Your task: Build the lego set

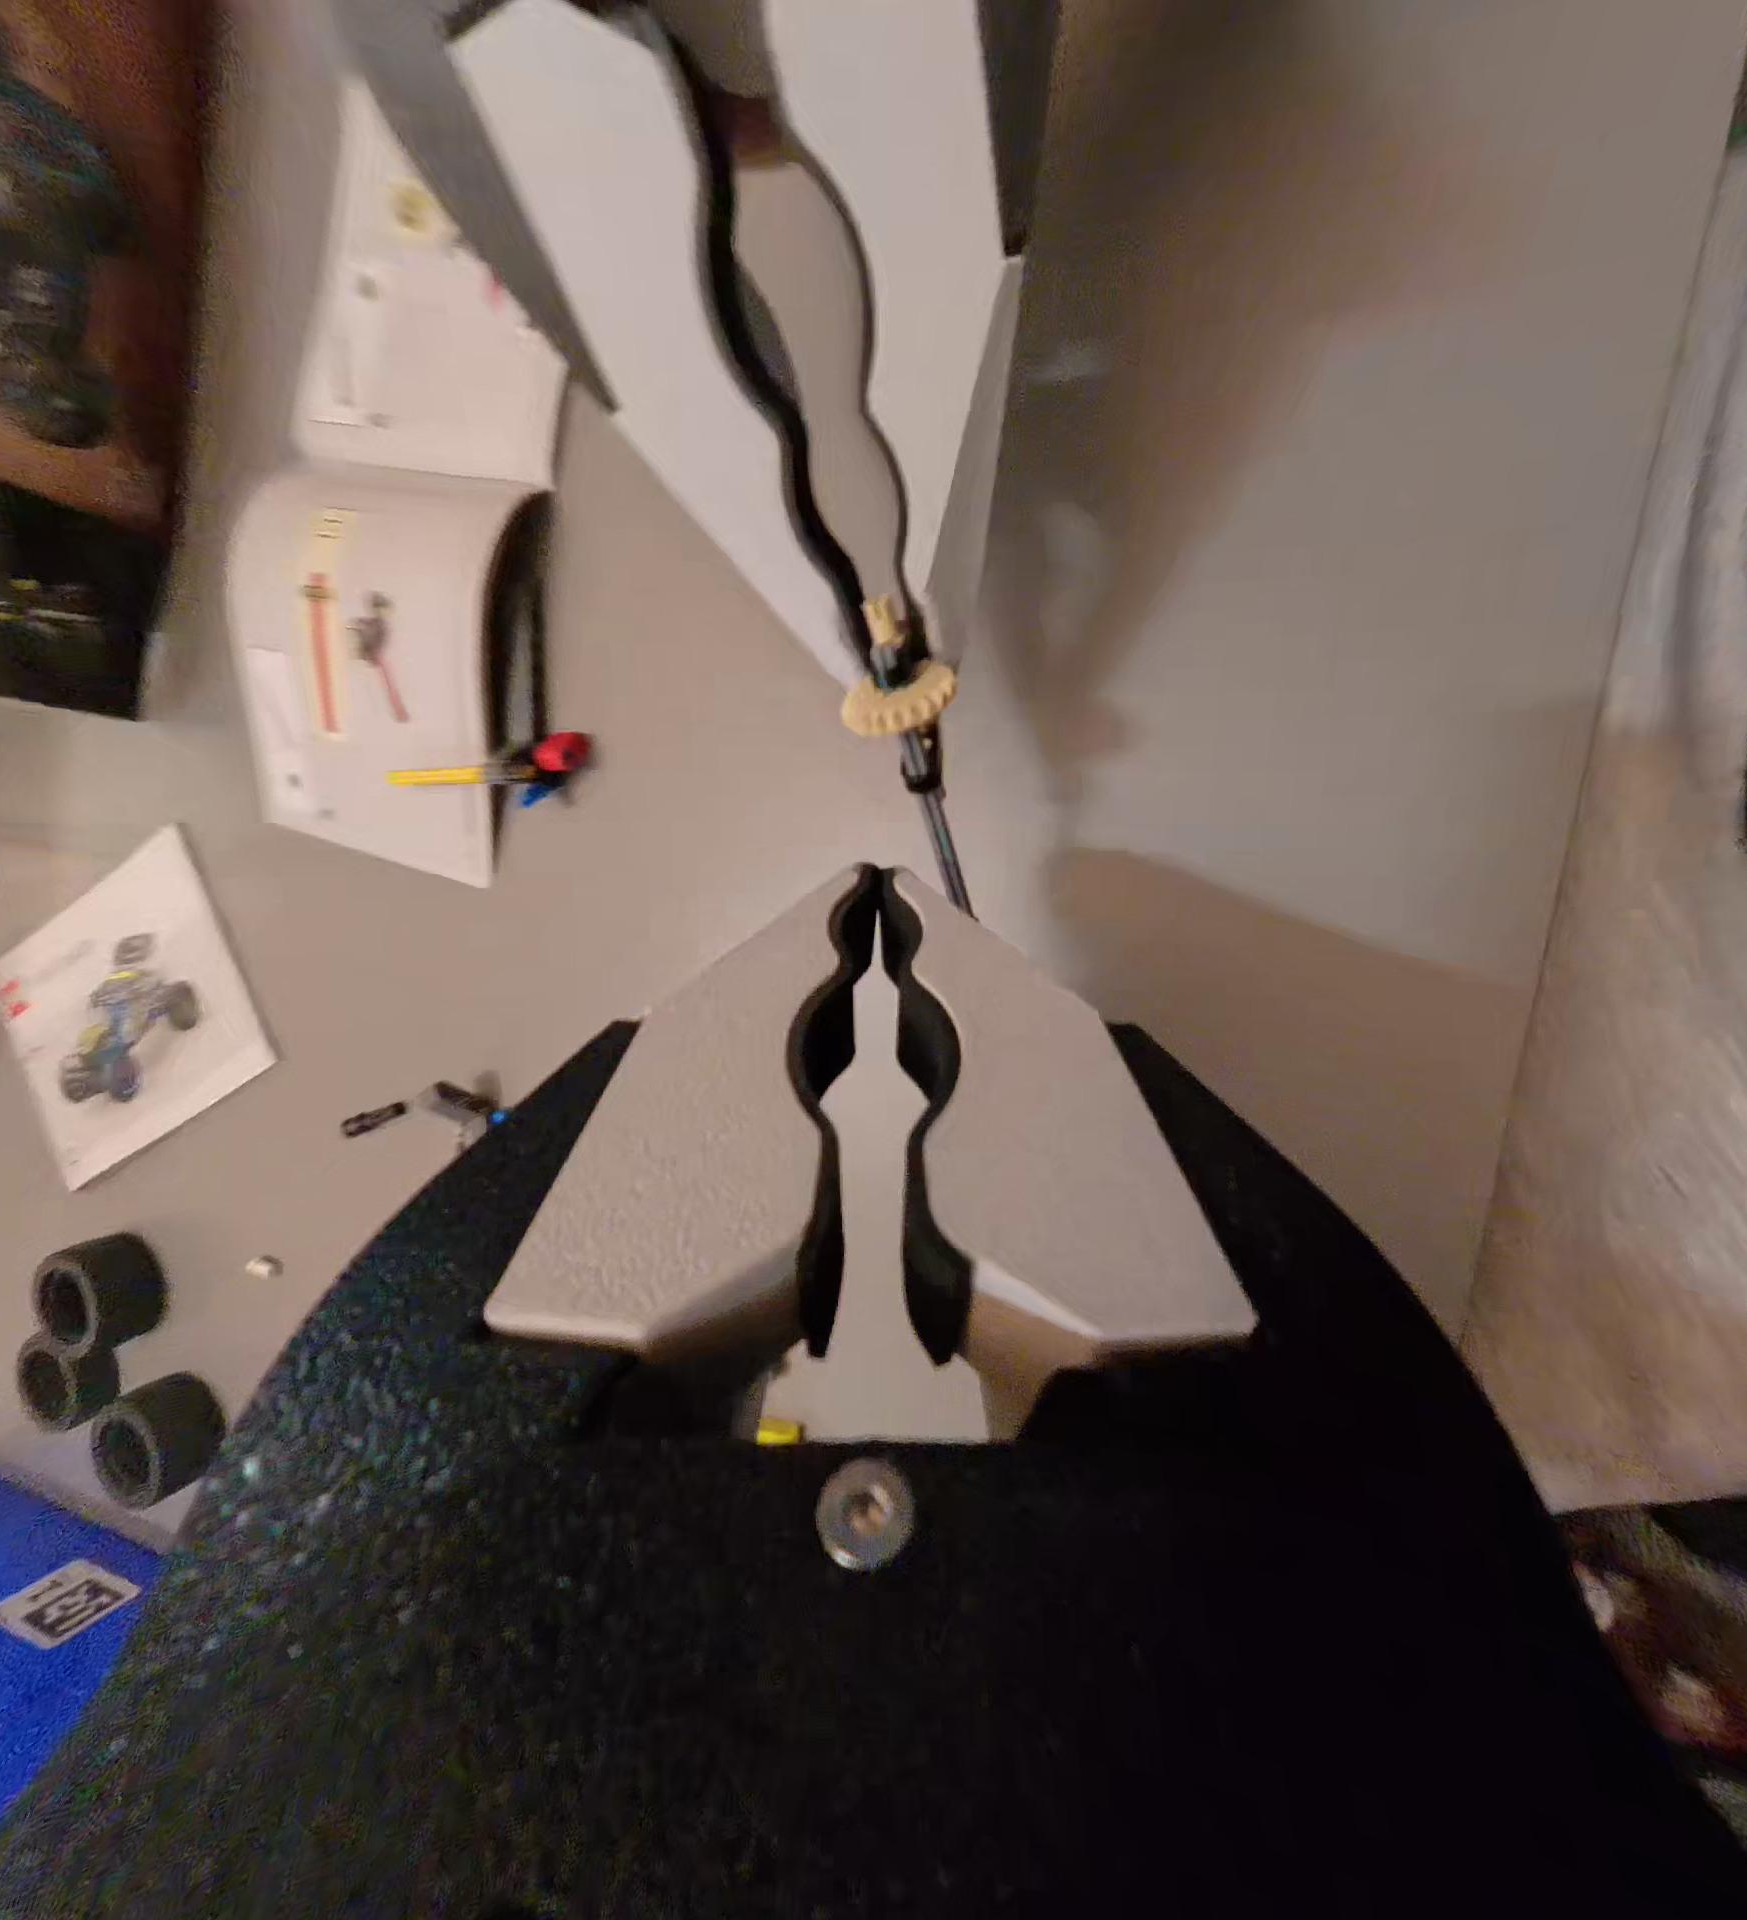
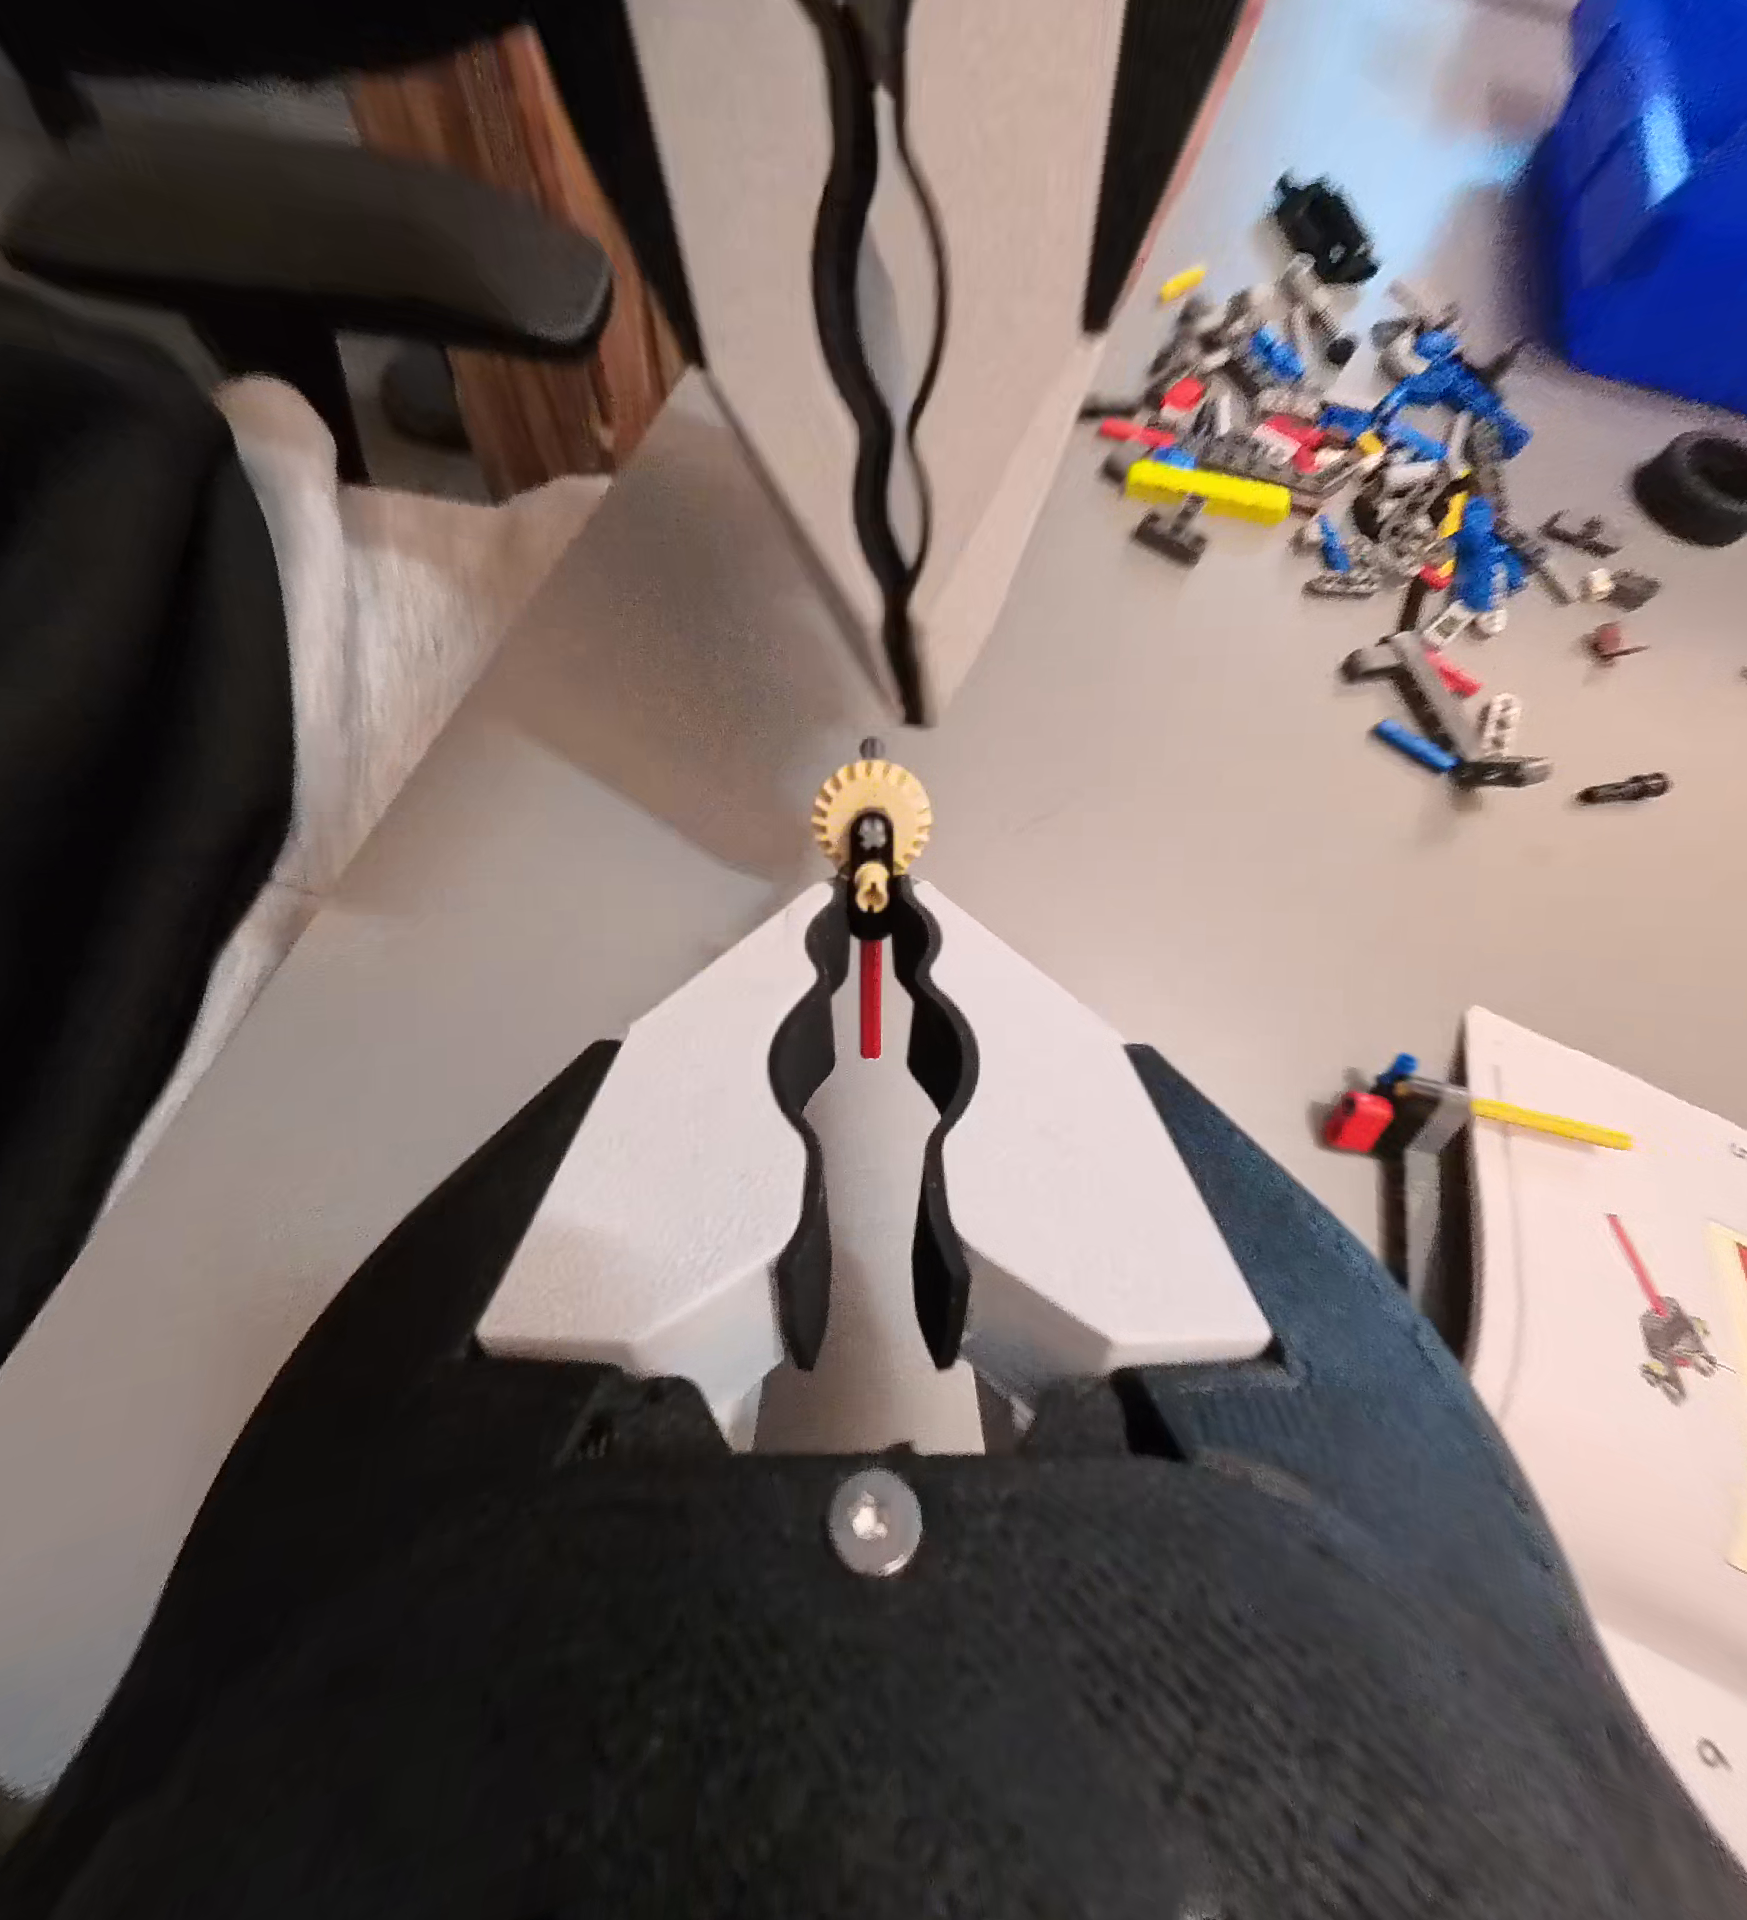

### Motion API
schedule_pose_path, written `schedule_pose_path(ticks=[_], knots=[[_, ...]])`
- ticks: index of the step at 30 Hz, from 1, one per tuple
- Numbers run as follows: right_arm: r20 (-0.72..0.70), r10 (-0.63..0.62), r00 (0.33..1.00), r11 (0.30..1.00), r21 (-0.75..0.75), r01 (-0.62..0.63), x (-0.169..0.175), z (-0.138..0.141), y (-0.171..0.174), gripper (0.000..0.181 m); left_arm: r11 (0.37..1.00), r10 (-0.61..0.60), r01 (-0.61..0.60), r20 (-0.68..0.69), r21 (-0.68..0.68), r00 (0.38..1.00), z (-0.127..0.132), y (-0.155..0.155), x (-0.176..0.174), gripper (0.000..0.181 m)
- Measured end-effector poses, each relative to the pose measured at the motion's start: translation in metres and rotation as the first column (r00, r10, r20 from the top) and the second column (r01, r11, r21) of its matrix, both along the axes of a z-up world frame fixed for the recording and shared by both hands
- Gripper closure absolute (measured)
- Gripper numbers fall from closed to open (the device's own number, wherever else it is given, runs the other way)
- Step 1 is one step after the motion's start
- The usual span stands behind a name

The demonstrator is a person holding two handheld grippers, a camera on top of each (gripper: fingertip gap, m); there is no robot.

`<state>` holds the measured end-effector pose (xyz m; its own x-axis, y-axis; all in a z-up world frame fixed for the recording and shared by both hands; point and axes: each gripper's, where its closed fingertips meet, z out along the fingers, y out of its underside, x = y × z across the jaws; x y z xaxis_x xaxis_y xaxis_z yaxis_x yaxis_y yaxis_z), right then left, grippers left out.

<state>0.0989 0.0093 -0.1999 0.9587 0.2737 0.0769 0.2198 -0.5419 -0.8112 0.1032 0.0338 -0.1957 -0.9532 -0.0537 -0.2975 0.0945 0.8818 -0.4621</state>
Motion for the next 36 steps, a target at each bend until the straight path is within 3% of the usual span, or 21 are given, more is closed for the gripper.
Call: schedule_pose_path(ticks=[1, 4, 8, 13, 19, 28, 36], knots=[[-0.014, -0.007, 1.000, 1.000, 0.030, 0.008, 0.003, 0.006, 0.000, 0.175, 0.999, 0.018, -0.017, 0.018, -0.044, 1.000, 0.010, 0.002, 0.004, 0.181], [-0.081, -0.034, 0.996, 0.993, 0.108, 0.042, 0.008, 0.018, -0.005, 0.175, 0.986, 0.090, -0.081, 0.057, -0.148, 0.994, 0.028, 0.005, 0.009, 0.169], [-0.127, -0.036, 0.991, 0.984, 0.170, 0.058, 0.008, 0.029, -0.008, 0.175, 0.972, 0.099, -0.094, 0.014, -0.215, 0.995, 0.024, -0.001, -0.002, 0.154], [-0.119, -0.036, 0.992, 0.982, 0.178, 0.057, 0.001, 0.033, -0.006, 0.175, 0.960, 0.134, -0.103, 0.104, -0.261, 0.985, 0.014, -0.008, -0.003, 0.179], [-0.172, -0.011, 0.985, 0.984, 0.173, 0.042, -0.003, 0.028, -0.007, 0.175, 0.941, 0.155, -0.123, 0.079, -0.315, 0.985, 0.007, -0.009, -0.008, 0.179], [-0.437, 0.044, 0.898, 0.962, 0.260, 0.080, 0.006, 0.025, -0.013, 0.176, 0.898, 0.199, -0.174, 0.019, -0.403, 0.980, 0.003, -0.015, -0.002, 0.178], [-0.490, 0.032, 0.871, 0.951, 0.283, 0.124, 0.013, 0.024, -0.014, 0.175, 0.886, 0.227, -0.204, 0.007, -0.415, 0.974, 0.004, -0.014, 0.006, 0.179]])
